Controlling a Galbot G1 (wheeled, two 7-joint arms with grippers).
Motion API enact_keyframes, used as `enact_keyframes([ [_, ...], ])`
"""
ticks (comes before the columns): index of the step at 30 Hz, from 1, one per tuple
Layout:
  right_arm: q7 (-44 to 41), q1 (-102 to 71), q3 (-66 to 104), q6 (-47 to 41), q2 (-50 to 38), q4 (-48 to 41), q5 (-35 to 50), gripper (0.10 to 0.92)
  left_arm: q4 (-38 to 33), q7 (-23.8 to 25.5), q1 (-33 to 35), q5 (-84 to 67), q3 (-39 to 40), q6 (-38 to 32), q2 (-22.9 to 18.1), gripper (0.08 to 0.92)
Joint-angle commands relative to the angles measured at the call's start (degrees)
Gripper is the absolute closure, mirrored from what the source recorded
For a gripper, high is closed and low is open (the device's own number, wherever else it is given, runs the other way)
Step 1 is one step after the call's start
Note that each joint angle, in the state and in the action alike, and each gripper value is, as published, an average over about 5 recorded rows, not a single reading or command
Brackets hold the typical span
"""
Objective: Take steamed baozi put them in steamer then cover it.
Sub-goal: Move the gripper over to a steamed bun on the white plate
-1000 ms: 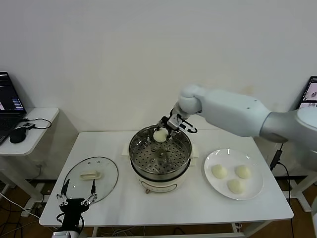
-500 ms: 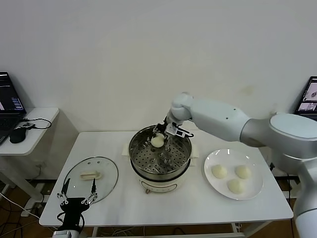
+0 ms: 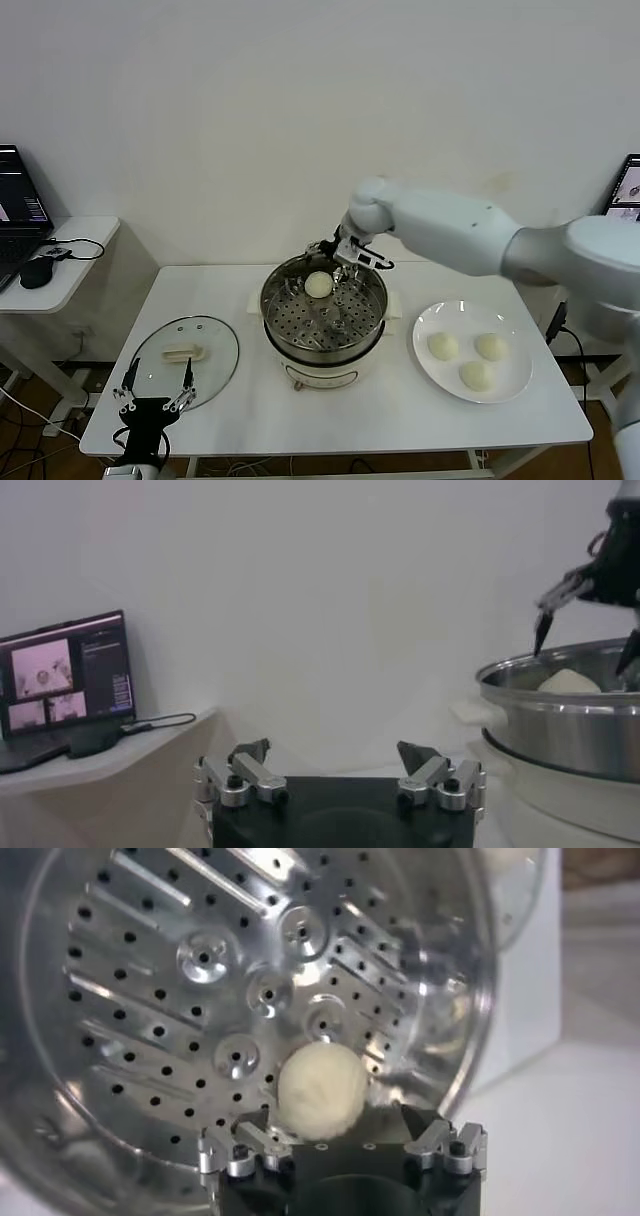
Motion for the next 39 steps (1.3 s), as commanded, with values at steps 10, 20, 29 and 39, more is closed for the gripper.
enact_keyframes([
  [10, -6.9, 11.3, -2.4, -33.4, -33.9, 29.2, 15.4, 0.203, -5.8, -0.2, 0.6, 0.4, -0.2, 9.2, 1.7, 0.177],
  [20, -5.4, 1.6, -3.2, -32.2, -47.2, 33.8, 6.5, 0.202, -4.1, 0.3, 0.2, 1.1, 0.4, 9.0, 2.8, 0.177],
  [29, -4.5, -20.6, 12.7, -31.1, -45.0, 26.9, 1.7, 0.202, -2.8, 0.2, -0.1, 1.1, 0.3, 8.6, 2.6, 0.177],
  [39, -2.5, -34.8, 25.3, -28.1, -36.3, 13.7, -3.5, 0.202, -1.9, 0.4, 0.0, 1.1, -0.8, 8.5, 2.7, 0.177],
])
